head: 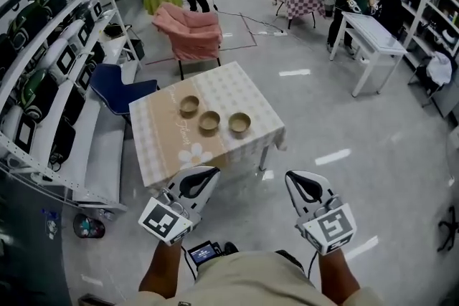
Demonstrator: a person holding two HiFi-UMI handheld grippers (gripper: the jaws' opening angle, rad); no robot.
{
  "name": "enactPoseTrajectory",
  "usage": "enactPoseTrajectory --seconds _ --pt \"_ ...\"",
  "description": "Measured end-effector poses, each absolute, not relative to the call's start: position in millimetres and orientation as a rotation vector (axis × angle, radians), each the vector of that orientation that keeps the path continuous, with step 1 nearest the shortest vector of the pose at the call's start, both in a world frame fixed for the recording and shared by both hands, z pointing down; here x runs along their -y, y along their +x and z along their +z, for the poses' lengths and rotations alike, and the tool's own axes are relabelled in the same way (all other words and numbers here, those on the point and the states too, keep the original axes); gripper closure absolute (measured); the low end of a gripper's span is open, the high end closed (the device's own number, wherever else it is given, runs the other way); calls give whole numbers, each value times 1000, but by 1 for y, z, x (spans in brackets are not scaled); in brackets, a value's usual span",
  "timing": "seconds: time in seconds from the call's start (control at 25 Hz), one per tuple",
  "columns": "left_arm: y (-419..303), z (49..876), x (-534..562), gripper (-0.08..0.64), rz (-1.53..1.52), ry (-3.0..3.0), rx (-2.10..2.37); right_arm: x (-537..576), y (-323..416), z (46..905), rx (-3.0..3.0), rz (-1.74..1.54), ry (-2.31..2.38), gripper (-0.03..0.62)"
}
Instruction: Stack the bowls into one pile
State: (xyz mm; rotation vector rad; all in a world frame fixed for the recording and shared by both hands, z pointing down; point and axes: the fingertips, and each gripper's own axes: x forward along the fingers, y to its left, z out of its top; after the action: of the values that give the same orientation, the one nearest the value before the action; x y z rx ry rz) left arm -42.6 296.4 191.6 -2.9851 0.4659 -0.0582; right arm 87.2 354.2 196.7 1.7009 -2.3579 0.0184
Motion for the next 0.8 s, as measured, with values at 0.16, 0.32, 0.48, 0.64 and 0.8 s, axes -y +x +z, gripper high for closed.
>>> enactPoseTrajectory --seconds 0.16,0.32,0.48,0.64,0.8 --pt "-48 193 -271 554 -24 -2996 -453 -333 80 200 2330 21 1703 589" --pt "-48 203 -249 554 -20 -3017 -476 -312 84 207 2317 36 1685 589" --pt "-37 212 -226 554 -62 -3027 -507 -283 98 209 2316 57 1668 589" --pt "-26 209 -198 554 -101 -3015 -587 -249 114 217 2359 82 1607 589" --pt "-2 211 -173 554 -111 -2989 -714 -214 141 219 2432 56 1500 589"
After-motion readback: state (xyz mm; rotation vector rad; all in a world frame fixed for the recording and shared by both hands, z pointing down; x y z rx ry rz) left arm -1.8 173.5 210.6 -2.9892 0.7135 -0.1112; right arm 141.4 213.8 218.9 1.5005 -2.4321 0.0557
